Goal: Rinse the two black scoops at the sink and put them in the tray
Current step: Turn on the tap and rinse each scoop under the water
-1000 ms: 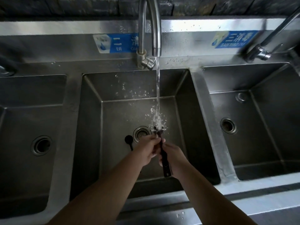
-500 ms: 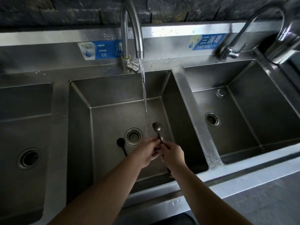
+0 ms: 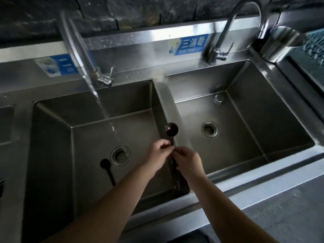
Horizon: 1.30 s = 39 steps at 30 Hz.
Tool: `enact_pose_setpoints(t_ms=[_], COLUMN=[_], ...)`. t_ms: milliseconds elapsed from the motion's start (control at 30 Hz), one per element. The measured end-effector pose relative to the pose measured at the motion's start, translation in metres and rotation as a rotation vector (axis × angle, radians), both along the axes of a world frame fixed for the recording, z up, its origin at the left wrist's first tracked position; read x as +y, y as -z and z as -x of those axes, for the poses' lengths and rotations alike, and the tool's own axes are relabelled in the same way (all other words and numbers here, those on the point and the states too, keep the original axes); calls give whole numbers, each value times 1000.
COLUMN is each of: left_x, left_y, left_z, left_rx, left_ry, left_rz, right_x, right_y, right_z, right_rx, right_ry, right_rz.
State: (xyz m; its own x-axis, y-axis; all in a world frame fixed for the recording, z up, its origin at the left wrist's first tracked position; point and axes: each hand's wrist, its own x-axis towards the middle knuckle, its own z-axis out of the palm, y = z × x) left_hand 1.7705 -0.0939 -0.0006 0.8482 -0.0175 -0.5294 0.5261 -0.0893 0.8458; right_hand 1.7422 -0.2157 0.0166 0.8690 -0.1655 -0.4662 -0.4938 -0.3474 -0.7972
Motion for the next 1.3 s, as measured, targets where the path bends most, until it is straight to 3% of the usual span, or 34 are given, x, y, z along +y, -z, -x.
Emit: enact_pose_setpoints(t_ms=[133,233,433,700,900,1133,1300], left_x=[-81,-146,-233,-258,-260,-259,-248], left_y=[-4,9,95,206,233,239,203], left_z=[-36,-65,-105,-114,-118,-116,-127], left_rx=[-50,11,231,301,330,377,272], left_ry=[1,49,182,323,354,391,443], left_rz=[-9,-1,-116,-423,-553,-541,-598], right_x=[-82,-147,-226,-245,-243,-246,-241], right_y=[5,28,107,215,259,260,213], right_z=[-39,-69,-117,-140,-144,-144,-151], right_rx=[-5,57,358,524,594,687,614], right_ry=[26,31,-42,-395,-316,-232,-281], right_rz=[-3,81,221,355,380,366,357])
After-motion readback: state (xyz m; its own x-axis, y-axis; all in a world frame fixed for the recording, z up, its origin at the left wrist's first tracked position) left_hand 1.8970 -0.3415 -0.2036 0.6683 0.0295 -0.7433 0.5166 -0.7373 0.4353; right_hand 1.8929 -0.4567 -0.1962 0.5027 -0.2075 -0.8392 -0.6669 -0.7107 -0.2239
